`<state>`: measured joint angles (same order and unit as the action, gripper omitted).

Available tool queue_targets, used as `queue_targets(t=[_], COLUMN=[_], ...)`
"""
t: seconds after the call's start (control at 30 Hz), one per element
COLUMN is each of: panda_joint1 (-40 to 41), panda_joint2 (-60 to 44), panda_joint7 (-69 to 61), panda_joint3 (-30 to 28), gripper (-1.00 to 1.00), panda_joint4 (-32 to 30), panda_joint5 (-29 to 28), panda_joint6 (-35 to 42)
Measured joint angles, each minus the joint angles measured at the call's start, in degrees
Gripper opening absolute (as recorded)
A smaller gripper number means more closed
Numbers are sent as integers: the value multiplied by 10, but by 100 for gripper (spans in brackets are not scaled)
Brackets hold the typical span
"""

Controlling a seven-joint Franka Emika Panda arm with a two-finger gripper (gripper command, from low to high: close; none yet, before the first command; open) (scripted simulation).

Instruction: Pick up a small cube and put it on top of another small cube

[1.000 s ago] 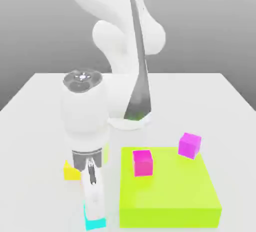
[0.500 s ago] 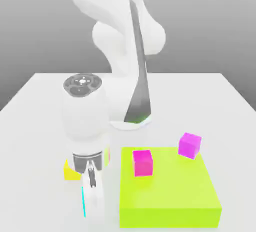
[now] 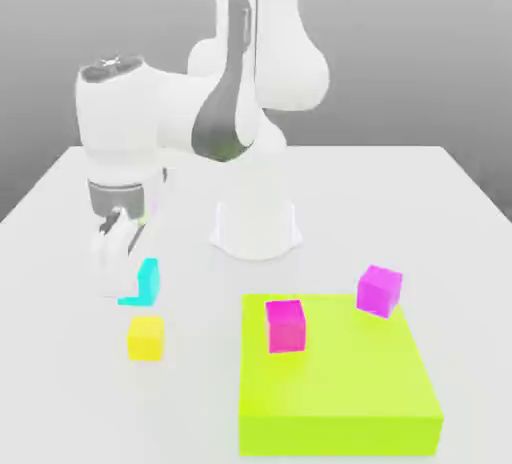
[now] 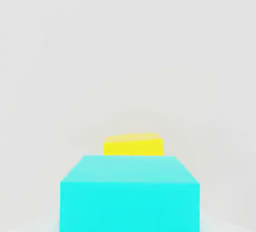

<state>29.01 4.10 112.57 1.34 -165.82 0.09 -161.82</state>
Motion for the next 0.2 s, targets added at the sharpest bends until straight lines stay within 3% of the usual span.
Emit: queue_targets(t=[0.1, 0.13, 0.2], panda_joint1=[0, 0, 0], panda_joint2=[-60, -75, -75], panda_joint7=[3, 4, 4], panda_joint3=[-2, -2, -2], gripper=[-100, 100, 100], panda_joint4=[3, 4, 4], panda_joint5=[-4, -5, -5], panda_joint6=[-57, -71, -71])
